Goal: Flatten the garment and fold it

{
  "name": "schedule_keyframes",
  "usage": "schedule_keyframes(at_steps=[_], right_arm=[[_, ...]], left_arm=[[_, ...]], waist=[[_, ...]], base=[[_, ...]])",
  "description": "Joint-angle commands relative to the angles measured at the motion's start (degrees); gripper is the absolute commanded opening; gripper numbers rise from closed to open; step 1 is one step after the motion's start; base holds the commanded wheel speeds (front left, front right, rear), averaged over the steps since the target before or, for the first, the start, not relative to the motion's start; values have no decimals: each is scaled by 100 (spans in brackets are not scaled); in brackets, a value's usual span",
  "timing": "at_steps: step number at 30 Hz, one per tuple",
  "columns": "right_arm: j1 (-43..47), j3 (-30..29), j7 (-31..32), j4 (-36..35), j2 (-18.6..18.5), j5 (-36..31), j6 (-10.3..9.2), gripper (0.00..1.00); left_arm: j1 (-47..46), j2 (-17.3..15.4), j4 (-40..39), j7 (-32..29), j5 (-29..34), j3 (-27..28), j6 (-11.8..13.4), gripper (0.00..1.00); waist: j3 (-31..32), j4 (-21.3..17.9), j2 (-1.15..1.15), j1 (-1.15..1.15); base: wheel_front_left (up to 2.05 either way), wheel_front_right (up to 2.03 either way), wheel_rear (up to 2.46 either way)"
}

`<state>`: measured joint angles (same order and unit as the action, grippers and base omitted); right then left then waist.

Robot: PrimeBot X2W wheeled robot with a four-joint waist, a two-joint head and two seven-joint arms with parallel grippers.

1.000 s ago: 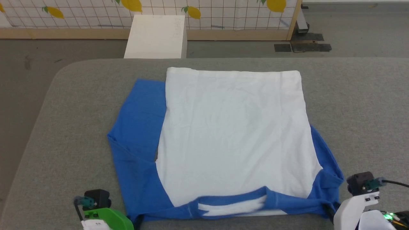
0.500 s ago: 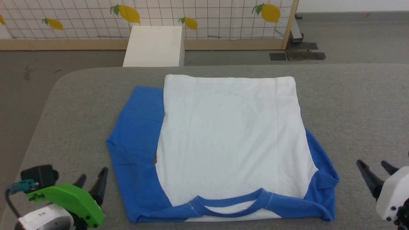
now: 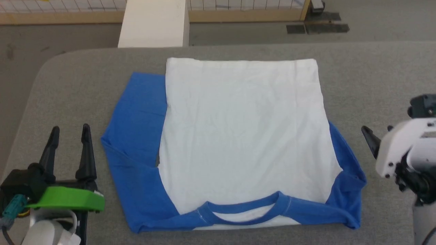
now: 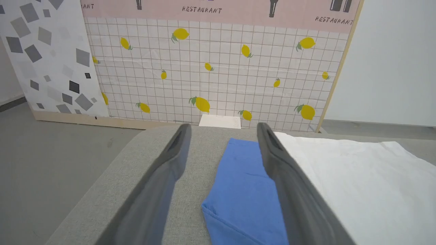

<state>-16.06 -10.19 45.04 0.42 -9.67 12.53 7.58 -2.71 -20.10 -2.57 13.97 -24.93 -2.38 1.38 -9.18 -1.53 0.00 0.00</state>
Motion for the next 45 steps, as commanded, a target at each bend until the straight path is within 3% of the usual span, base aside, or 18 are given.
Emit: schedule_keyframes(at_steps=[1,9,16,17,18,19,23,32,35,39,40,41,45], right_arm=[[-241,71,-36,200,-4,-133,-9,100],[-1100,499,-88,1443,-62,-778,-9,100],[-1250,1017,173,2123,-156,-836,-9,100],[-1255,1010,233,2185,-147,-778,-9,90],[-1274,956,225,2210,-137,-709,-9,7],[-1288,894,202,2221,-139,-669,-9,0],[-1309,231,-94,2085,-119,-562,-9,0],[-724,-2033,-423,1411,187,-626,-9,0],[-535,-2188,-369,1141,273,-531,-9,0],[-470,-1769,-416,782,367,-246,-9,0],[-467,-1558,-434,704,361,-169,-9,43],[-476,-1408,-464,648,350,-115,-9,100],[-504,-684,-381,607,193,47,-9,100]], left_arm=[[-187,29,13,66,163,33,-50,100],[-534,442,-176,101,621,393,-375,100],[-575,715,-106,102,863,645,-605,100],[-573,750,-88,102,891,673,-631,100],[-573,784,-77,102,920,698,-654,100],[-572,811,-67,102,944,717,-672,100],[-575,922,-38,102,1048,781,-737,100],[-417,1135,-24,102,1161,915,-819,100],[-354,1183,-29,103,1134,988,-835,100],[-269,1196,-57,103,1168,1049,-852,100],[-259,1199,-58,103,1177,1048,-856,100],[-257,1202,-61,103,1185,1043,-859,100],[-313,1207,-48,103,1194,969,-870,100]], waist=[[-348,42,0,0],[-867,247,0,0],[-957,297,0,0],[-946,293,0,0],[-933,286,0,0],[-917,277,0,0],[-790,226,0,0],[-415,55,0,0],[-355,-39,0,0],[-338,-144,0,0],[-338,-150,0,0],[-343,-149,0,0],[-427,-61,0,0]], base=[[0,0,0],[0,0,0],[0,0,0],[0,0,0],[0,0,0],[0,0,0],[0,0,0],[0,0,0],[0,0,0],[0,0,0],[0,0,0],[0,0,0],[0,0,0]])
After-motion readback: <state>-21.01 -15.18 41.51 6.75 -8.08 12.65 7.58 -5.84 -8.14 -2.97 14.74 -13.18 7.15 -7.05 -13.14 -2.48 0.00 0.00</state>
